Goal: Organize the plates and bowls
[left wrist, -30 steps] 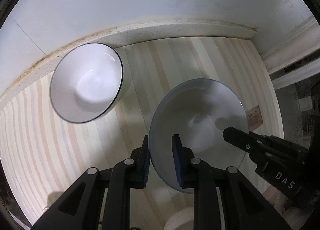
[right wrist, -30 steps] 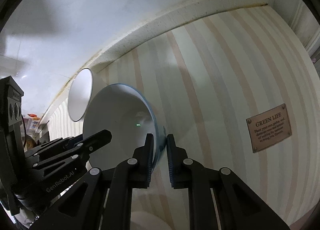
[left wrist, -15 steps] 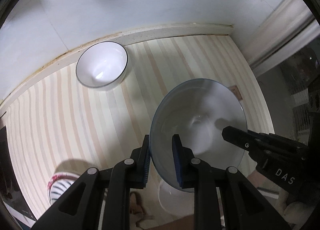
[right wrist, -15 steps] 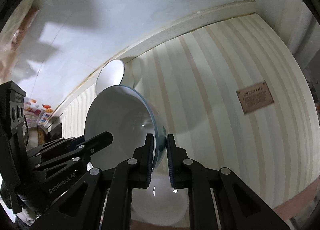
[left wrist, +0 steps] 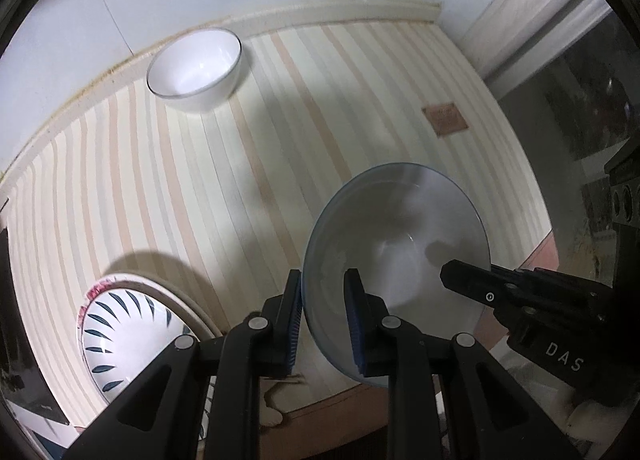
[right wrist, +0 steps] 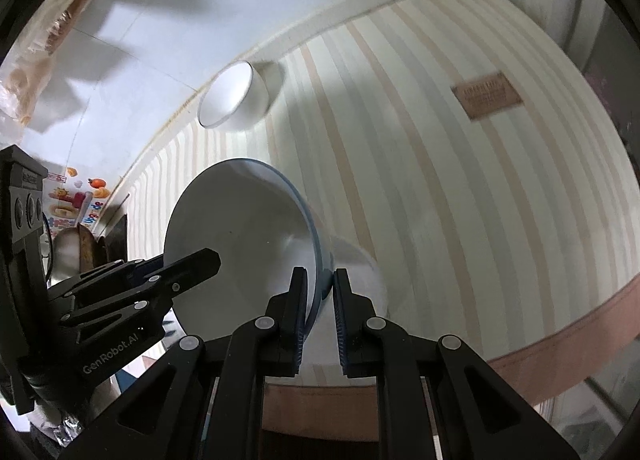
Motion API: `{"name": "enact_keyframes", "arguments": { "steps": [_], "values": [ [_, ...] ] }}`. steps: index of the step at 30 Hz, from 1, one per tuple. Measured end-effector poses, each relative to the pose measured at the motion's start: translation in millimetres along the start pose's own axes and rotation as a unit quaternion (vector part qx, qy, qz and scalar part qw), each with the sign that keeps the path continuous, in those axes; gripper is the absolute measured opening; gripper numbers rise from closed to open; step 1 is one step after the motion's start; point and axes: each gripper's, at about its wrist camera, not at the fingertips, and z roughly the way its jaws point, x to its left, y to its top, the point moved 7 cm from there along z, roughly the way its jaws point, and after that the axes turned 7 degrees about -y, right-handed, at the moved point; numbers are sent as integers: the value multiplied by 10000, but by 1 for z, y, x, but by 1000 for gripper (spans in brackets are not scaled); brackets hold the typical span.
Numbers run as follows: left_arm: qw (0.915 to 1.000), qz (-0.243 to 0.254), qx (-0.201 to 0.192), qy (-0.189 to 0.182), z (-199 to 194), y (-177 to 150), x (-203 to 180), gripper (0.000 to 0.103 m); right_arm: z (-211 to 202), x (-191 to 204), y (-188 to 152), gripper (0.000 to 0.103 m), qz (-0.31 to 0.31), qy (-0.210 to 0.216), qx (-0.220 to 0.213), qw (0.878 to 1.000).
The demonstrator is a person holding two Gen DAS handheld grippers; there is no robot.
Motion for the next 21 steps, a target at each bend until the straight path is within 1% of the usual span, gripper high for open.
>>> {"name": "enact_keyframes", "arguments": {
  "steps": [6, 10, 21],
  "values": [
    [9995, 49, 309, 54, 21, -12, 0, 19, 21, -10, -16, 15, 79, -75, 245, 9996],
    [9989, 105, 439, 95, 31, -16, -1, 18, 30, -15, -26, 15, 116, -140, 353, 9992],
    [9970, 332, 607, 356, 47, -20, -2, 19, 45, -20, -36, 15, 185, -255, 572, 9979]
  ]
}}
